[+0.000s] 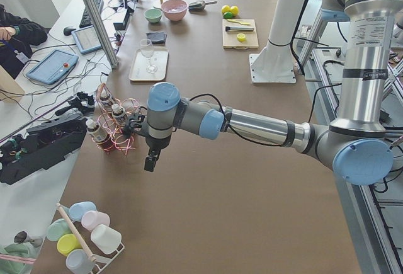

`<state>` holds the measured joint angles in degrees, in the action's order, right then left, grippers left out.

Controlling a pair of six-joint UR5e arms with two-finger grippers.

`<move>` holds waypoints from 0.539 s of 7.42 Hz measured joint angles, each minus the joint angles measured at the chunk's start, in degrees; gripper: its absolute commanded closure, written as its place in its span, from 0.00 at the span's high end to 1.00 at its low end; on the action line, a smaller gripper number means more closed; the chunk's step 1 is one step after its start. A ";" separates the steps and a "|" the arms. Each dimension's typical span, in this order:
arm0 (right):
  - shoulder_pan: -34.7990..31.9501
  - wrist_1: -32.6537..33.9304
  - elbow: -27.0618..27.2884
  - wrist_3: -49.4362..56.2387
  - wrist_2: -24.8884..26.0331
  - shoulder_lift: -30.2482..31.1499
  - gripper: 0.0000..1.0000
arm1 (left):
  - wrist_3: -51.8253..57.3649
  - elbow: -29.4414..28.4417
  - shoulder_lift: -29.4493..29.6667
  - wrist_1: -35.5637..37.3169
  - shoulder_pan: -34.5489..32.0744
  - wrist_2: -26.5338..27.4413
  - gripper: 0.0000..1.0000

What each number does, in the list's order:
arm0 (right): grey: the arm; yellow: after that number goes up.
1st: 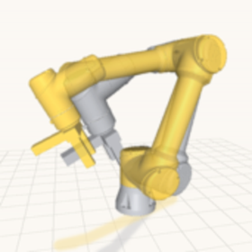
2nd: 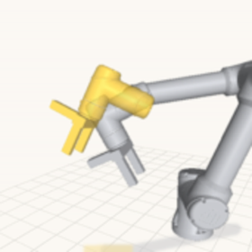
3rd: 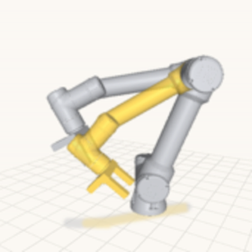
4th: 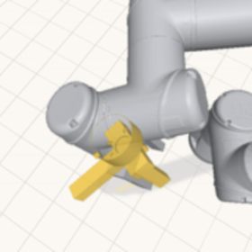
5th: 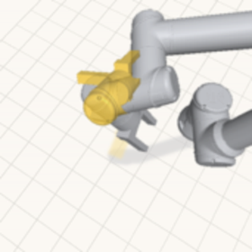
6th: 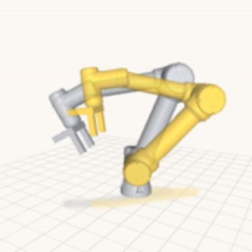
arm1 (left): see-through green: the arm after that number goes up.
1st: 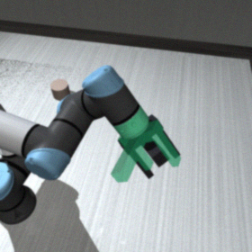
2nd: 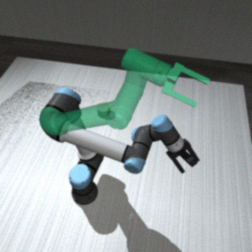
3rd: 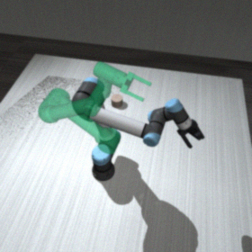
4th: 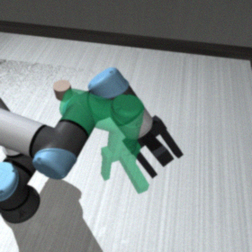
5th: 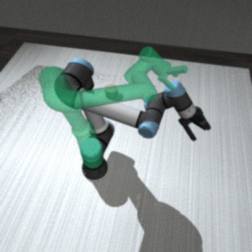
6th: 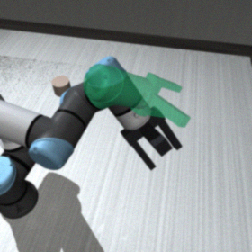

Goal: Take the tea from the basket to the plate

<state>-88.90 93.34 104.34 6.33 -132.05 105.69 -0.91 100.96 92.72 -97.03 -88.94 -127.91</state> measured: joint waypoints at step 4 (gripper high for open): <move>2.33 -0.01 -0.35 0.20 0.87 -1.32 1.00 | 15.78 0.02 8.49 0.41 4.14 0.77 0.97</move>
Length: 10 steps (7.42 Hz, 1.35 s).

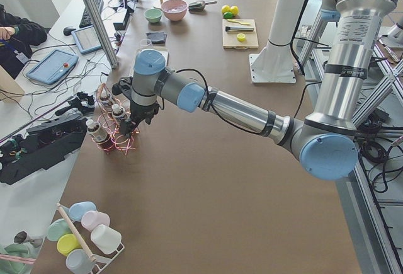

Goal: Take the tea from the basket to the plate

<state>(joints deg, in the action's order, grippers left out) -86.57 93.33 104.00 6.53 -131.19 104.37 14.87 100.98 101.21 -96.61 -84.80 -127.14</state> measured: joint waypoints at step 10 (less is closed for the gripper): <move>-0.32 0.01 -0.76 0.04 -0.12 0.07 1.00 | 30.41 -22.04 31.90 10.84 2.29 -0.12 0.97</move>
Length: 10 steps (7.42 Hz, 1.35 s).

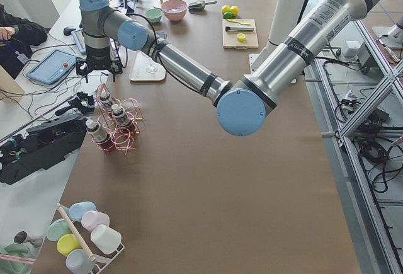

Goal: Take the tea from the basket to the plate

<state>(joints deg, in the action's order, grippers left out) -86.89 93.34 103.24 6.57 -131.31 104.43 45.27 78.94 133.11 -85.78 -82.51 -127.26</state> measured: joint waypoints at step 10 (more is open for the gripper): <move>0.14 0.00 -1.34 -0.07 -0.13 -0.28 1.00 | 2.28 -11.86 4.25 -2.33 2.78 -4.75 0.89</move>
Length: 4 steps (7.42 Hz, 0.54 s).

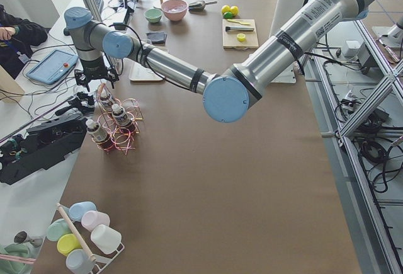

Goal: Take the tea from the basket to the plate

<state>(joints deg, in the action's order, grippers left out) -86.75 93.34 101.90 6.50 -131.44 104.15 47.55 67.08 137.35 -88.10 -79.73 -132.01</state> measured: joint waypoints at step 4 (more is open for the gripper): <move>0.00 -1.04 -1.11 -0.14 -0.22 0.00 1.00 | 0.02 -2.59 0.36 -2.45 0.42 0.00 0.27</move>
<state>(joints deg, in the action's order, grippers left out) -86.75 92.30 100.79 6.36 -131.66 104.15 47.57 64.49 137.71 -90.55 -79.31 -132.01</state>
